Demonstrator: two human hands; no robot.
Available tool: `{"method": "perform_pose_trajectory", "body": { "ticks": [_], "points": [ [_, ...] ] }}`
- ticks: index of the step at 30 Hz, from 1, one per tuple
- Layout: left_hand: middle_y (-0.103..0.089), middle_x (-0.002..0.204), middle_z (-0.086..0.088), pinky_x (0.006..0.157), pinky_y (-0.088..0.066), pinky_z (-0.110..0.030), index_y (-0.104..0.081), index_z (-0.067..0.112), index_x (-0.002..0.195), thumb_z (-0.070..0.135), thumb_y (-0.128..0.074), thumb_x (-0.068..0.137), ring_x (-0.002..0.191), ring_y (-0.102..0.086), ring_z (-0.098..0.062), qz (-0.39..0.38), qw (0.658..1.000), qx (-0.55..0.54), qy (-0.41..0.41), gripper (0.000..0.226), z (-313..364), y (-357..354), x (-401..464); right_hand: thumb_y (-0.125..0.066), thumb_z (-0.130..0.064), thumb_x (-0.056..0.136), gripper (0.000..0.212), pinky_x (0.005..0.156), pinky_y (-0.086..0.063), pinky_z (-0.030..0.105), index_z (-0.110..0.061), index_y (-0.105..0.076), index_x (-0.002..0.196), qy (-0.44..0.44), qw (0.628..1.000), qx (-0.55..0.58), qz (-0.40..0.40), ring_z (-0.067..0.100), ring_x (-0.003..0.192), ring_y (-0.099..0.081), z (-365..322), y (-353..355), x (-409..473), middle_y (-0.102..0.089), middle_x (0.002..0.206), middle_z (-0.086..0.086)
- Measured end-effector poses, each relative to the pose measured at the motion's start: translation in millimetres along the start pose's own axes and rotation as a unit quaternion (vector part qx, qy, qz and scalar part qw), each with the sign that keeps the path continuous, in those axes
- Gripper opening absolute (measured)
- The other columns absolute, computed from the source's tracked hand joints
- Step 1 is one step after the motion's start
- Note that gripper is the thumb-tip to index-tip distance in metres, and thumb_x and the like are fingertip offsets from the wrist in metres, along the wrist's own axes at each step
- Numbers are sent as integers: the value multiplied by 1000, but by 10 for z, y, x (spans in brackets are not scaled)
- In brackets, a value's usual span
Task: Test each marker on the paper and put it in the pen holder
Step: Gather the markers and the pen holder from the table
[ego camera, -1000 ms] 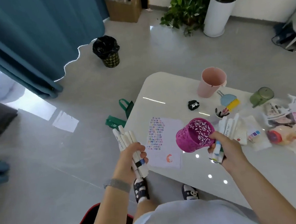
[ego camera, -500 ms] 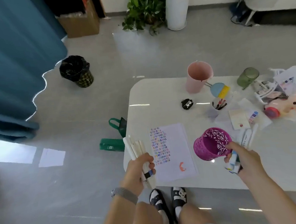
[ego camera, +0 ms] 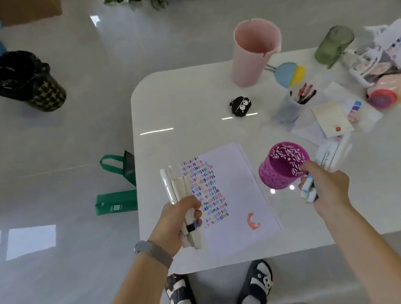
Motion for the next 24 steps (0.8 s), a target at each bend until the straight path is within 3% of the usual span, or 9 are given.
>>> {"method": "perform_pose_trajectory", "body": {
  "ticks": [4,16,20,24],
  "points": [
    [-50,58,-5,47,-45,-25,-54,7,75,0,-64,77,46,-46,-15,-47,998,19,-32,13,-83,-84,625,-70,-6,70,19,41,-35,21,-13,-53,66,47,999,11,-17,16,42,-47,267,-268,543,-49,58,6],
    [-56,59,-3,51,-52,-24,-55,13,79,18,-64,86,46,-54,-14,-128,981,-94,-111,13,-519,-153,1437,-70,-6,75,26,41,-37,19,-13,-47,65,174,975,131,-34,10,34,-47,479,-468,1342,-48,48,-1],
    [-59,60,-3,49,-52,-27,-53,14,82,25,-63,87,49,-57,-17,-136,979,-61,-142,15,-629,-121,1379,-75,-19,77,29,39,-38,20,-15,-47,71,227,954,194,-29,11,36,-47,498,-296,1255,-50,58,-1],
    [-55,58,-4,43,-48,-25,-49,14,79,18,-58,87,50,-51,-19,-144,972,-30,-185,13,-852,-50,1074,-68,-11,75,28,37,-37,18,-12,-45,92,258,948,185,-7,10,31,-47,800,87,1181,-48,63,3]
  ]
}}
Point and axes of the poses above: each hand's wrist, its own x-axis towards the middle knuckle, its own y-axis out of the back of the hand, z = x × y, the point moved 7 cm from there along x, towards the middle knuckle
